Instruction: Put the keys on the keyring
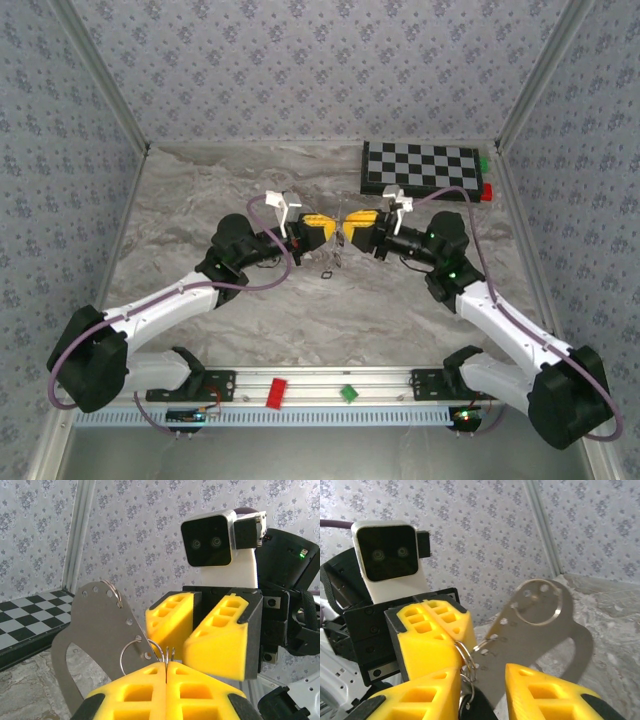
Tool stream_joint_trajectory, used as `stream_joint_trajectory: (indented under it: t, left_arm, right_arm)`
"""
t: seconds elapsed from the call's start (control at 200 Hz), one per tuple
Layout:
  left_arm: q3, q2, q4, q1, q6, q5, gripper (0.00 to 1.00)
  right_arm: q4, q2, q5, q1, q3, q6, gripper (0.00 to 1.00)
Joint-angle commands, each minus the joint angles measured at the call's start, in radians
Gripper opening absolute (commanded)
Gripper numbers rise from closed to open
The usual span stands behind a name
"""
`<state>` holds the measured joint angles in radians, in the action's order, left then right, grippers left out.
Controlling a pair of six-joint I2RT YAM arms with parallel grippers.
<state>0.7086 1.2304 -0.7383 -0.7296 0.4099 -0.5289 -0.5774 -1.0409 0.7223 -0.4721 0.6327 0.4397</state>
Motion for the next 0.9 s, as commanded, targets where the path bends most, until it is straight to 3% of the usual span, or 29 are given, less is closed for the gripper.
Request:
stream_joint_trajectory:
  t: [0.0, 0.375, 0.565, 0.635, 0.895]
  left_arm:
    - [0.001, -0.029, -0.065, -0.009, 0.006, 0.012, 0.00]
    - [0.003, -0.030, -0.059, -0.009, 0.004, 0.007, 0.00]
    - [0.007, -0.027, -0.052, -0.009, 0.003, 0.000, 0.00]
    - [0.007, -0.029, -0.051, -0.009, 0.002, 0.000, 0.00]
    - [0.007, -0.035, -0.034, -0.007, -0.003, 0.008, 0.00]
  right_arm:
    - [-0.076, -0.014, 0.034, -0.021, 0.026, 0.016, 0.30]
    - [-0.065, -0.044, 0.049, -0.034, 0.039, 0.011, 0.19]
    - [-0.065, -0.044, 0.055, -0.037, 0.047, 0.004, 0.09]
    - [-0.067, -0.040, 0.055, -0.037, 0.047, -0.004, 0.00]
    - [0.029, -0.006, 0.043, -0.036, 0.058, -0.067, 0.00]
